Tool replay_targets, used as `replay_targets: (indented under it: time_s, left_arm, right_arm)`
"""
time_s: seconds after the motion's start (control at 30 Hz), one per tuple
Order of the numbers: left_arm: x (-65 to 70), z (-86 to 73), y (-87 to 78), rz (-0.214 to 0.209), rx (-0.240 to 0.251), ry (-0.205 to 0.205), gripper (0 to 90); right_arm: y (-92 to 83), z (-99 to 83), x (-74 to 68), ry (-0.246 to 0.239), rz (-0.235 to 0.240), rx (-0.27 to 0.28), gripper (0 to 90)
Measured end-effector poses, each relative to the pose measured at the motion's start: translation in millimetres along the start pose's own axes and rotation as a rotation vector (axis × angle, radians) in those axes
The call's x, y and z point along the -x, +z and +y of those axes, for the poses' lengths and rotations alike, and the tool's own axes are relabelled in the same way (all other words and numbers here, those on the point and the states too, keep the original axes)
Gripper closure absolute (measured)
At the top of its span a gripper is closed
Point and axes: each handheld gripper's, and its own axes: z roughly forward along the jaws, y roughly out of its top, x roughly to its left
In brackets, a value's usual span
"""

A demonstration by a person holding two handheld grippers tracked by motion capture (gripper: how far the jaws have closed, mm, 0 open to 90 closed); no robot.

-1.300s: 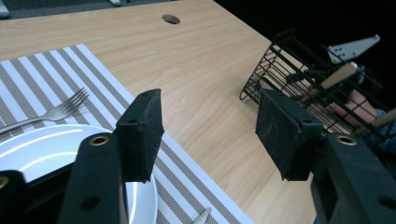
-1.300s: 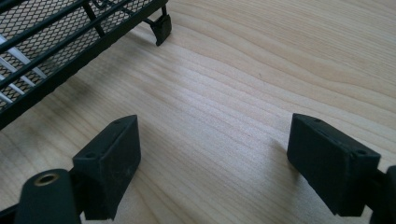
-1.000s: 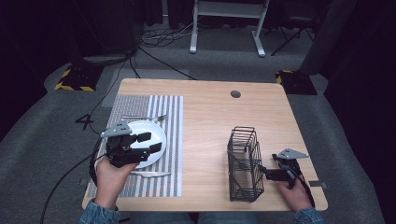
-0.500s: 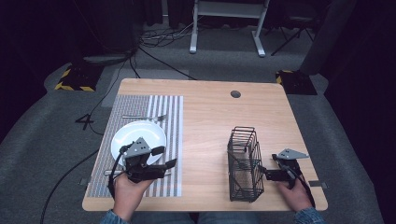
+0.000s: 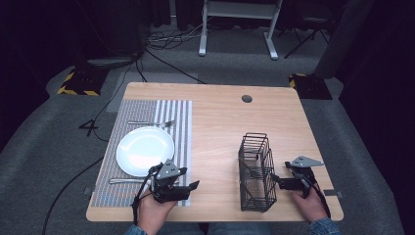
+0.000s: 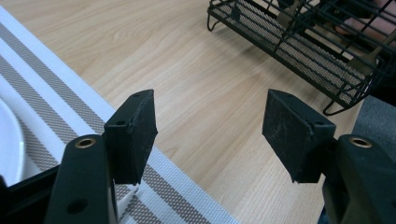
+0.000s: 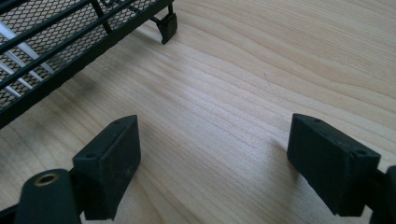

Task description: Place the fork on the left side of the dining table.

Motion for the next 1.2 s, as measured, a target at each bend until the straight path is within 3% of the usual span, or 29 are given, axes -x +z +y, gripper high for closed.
replay_targets:
  time_s: [0.17,0.67,0.77,0.87,1.2]
  left_arm:
    - [7.1,-6.4,18.6,0.013,-0.077,0.034,35.4]
    - [34.5,-7.1,60.2,-0.002,-0.113,0.115,34.2]
    - [38.2,-9.0,69.1,-0.002,-0.142,0.141,32.6]
    - [43.9,-14.4,80.4,0.025,-0.184,0.204,30.5]
    - [43.4,-12.0,84.5,0.056,-0.21,0.176,14.6]
  right_arm:
    - [0.0,0.0,0.1,-0.001,0.001,0.0,17.5]
    - [0.0,0.0,0.1,-0.001,0.001,0.0,17.5]
    - [0.0,0.0,0.1,-0.001,0.001,0.0,17.5]
    - [-0.1,-0.1,0.1,-0.001,0.001,0.0,17.5]
    - [-0.2,-0.2,0.1,-0.003,0.002,0.0,17.5]
